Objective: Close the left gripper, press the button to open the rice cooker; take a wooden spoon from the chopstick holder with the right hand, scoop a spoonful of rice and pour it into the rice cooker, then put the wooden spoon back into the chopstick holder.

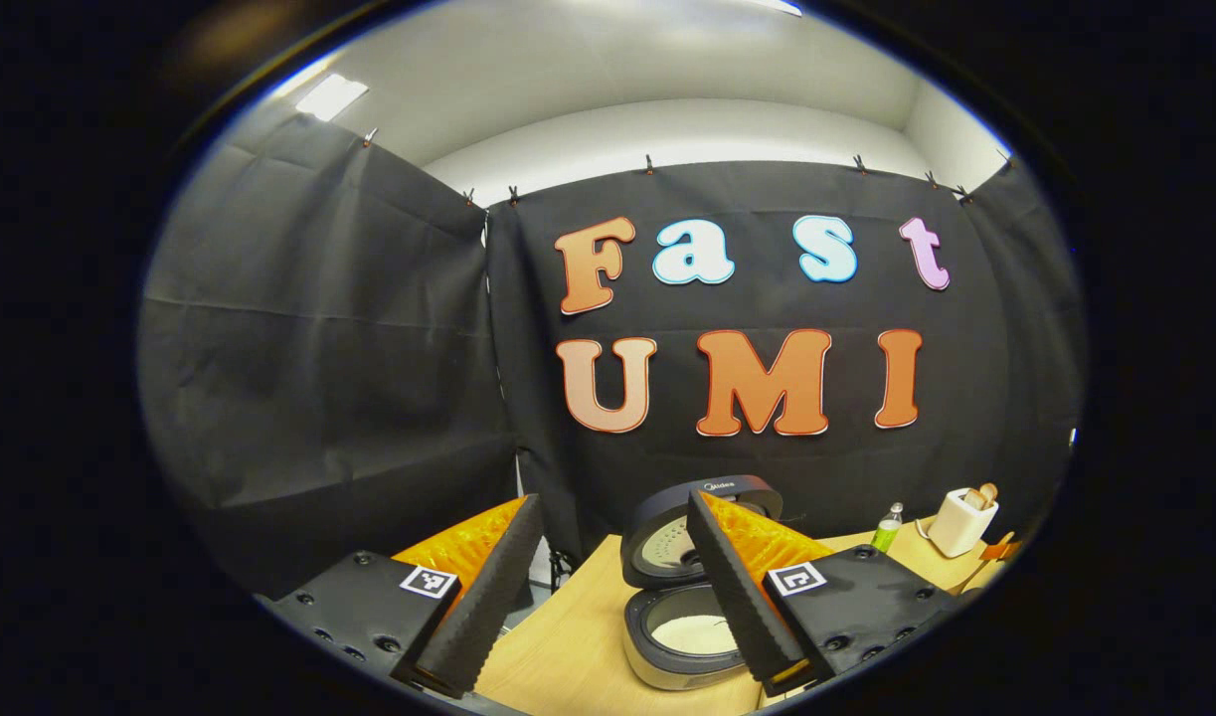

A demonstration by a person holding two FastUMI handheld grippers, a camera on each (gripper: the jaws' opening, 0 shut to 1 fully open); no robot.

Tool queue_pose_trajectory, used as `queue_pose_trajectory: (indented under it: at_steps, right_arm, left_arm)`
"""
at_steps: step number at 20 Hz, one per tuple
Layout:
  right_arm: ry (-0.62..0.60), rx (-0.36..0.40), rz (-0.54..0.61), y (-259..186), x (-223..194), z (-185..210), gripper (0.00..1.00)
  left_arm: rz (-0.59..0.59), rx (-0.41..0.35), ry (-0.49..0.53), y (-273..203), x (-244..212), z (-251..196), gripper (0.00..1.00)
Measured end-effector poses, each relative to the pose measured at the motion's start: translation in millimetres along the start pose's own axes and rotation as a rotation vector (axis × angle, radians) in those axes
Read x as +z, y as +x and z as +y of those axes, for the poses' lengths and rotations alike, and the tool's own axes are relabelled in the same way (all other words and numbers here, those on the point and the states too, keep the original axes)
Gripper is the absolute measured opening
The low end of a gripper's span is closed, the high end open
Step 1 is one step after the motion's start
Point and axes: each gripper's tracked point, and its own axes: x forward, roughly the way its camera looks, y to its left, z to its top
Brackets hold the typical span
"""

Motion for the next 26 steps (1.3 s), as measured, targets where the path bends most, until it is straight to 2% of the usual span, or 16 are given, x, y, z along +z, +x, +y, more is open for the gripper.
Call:
queue_pose_trajectory:
  at_steps: [5,10,13,15,16,18,20,26]
  right_arm:
    - [0.019,0.001,0.053,22.2,-32.1,-10.3,0.15]
    - [0.053,0.008,0.07,27.3,-46.4,-24.9,0.2]
    - [0.064,0.001,0.057,23.1,-41.4,-31.4,0.24]
    - [0.037,-0.016,0.06,20.6,-35.5,-36.4,0.33]
    - [0.025,-0.03,0.069,19.1,-32.5,-40.5,0.4]
    - [-0.011,-0.076,0.058,13.4,-20.6,-52.9,0.77]
    - [-0.062,-0.12,0.03,3.6,-3.5,-64.4,0.93]
    - [-0.208,-0.219,-0.04,-33.7,60.3,-77.1,0.95]
  left_arm:
    - [0.038,0.034,0.0,-10.2,-10.1,6.5,0.95]
    - [0.026,0.059,0.025,-17.3,-1.2,12.7,1.0]
    - [0.029,0.053,0.024,-19.4,-1.0,9.6,1.0]
    - [0.021,0.05,0.036,-21.2,1.8,8.5,0.94]
    - [0.018,0.05,0.043,-21.6,2.0,8.7,0.96]
    - [0.021,0.043,0.038,-22.6,0.0,6.2,1.0]
    - [0.026,0.033,0.018,-21.5,-2.7,3.7,0.99]
    - [0.03,0.007,-0.007,-18.5,-5.5,-10.3,0.94]
